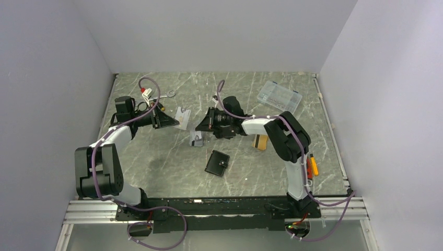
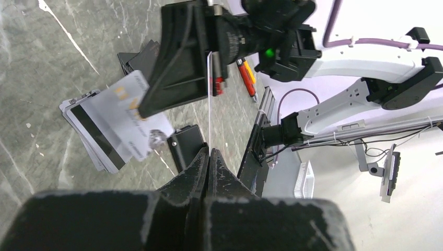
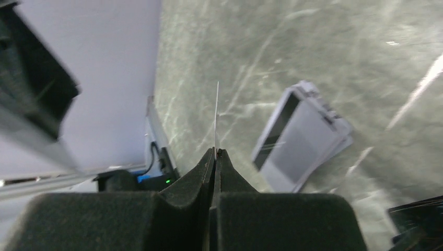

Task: Put the credit cards into the card holder
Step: Pick up the credit card from the center of the board.

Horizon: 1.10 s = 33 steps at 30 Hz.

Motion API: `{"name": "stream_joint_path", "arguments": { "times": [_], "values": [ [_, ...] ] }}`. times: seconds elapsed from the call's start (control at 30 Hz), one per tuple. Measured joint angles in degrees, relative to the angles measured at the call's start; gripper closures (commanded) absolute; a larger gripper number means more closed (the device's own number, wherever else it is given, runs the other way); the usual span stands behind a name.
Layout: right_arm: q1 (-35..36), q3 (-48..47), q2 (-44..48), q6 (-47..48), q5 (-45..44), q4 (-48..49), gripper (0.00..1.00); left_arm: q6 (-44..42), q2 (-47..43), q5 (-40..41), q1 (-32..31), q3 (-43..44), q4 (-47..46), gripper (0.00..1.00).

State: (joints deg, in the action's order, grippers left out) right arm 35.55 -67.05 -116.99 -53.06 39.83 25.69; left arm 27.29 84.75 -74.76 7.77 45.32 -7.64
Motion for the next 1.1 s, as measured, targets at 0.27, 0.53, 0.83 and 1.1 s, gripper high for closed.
{"name": "stream_joint_path", "arguments": {
  "times": [0.27,0.53,0.83,1.1],
  "values": [
    [0.0,-3.5,-4.7,6.0,-5.9,-7.7,1.00,0.0,-1.0,0.0,0.0,0.0,-0.1,1.00],
    [0.5,-3.5,-4.7,8.6,-8.9,-9.9,0.87,0.0,-1.1,0.0,0.0,0.0,-0.3,1.00],
    [1.5,-5.6,-3.1,12.8,-13.9,-18.8,0.64,0.3,-1.1,0.0,0.0,-0.1,-1.1,1.00],
    [2.5,-7.3,-0.4,16.3,-17.9,-29.0,0.47,0.4,-1.4,0.0,-0.2,-0.1,-1.1,1.00]
  ]
}}
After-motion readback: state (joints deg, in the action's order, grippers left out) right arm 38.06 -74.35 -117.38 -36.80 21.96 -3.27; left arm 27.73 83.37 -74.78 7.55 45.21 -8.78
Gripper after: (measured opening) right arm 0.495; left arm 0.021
